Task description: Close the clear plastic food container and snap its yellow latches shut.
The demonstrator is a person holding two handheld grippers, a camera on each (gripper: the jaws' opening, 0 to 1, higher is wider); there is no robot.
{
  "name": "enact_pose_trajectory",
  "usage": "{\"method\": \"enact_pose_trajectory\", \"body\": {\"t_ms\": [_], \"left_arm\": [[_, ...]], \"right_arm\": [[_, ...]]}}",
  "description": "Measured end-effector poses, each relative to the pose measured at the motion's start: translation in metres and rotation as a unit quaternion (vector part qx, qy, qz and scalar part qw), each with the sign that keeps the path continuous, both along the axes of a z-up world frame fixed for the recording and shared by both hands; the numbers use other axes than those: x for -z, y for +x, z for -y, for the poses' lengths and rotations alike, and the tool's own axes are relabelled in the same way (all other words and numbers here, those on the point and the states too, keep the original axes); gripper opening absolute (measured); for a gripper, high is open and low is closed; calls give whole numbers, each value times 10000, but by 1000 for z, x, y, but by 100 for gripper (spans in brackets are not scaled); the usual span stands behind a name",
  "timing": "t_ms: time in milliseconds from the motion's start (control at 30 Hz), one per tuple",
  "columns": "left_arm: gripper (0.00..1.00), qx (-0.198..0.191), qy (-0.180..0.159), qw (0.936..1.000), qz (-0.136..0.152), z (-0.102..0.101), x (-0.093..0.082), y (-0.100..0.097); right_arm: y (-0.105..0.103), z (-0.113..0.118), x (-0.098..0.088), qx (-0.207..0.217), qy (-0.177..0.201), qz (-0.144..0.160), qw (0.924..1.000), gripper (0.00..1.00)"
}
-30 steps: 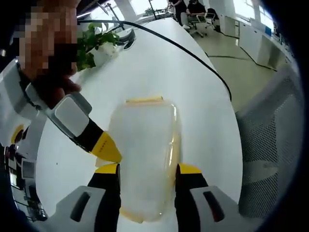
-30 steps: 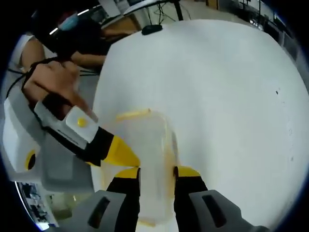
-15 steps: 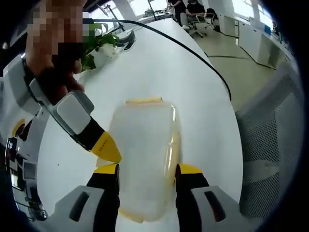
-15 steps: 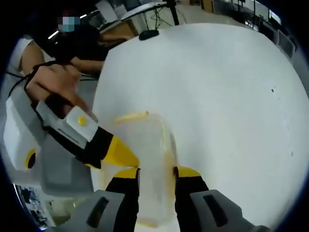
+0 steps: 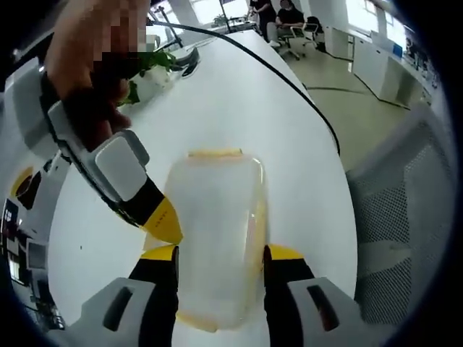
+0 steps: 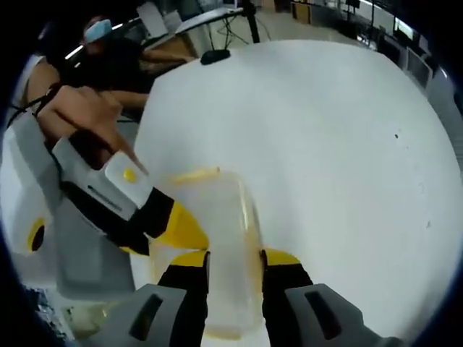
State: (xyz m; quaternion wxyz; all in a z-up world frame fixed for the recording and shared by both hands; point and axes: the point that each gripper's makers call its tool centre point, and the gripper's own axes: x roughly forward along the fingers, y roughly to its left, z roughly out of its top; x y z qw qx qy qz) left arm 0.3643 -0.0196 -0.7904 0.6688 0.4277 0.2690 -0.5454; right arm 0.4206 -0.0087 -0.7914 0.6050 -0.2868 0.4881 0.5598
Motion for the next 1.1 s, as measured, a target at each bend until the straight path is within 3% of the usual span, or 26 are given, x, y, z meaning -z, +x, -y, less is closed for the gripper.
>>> {"method": "enact_pose_trajectory", "body": {"t_ms": [400, 600, 1100], "left_arm": [[50, 45, -126, 9988, -463, -1, -3, -5], [61, 135, -103, 9991, -392, -5, -3, -4], [64, 112, -4, 9987, -504, -21, -2, 5]], "right_arm": [[0, 8, -2, 173, -35, 337, 9993, 34], [-6, 14, -2, 221, 13, 403, 9989, 37], [-24, 30, -1, 327, 130, 433, 9984, 52]]}}
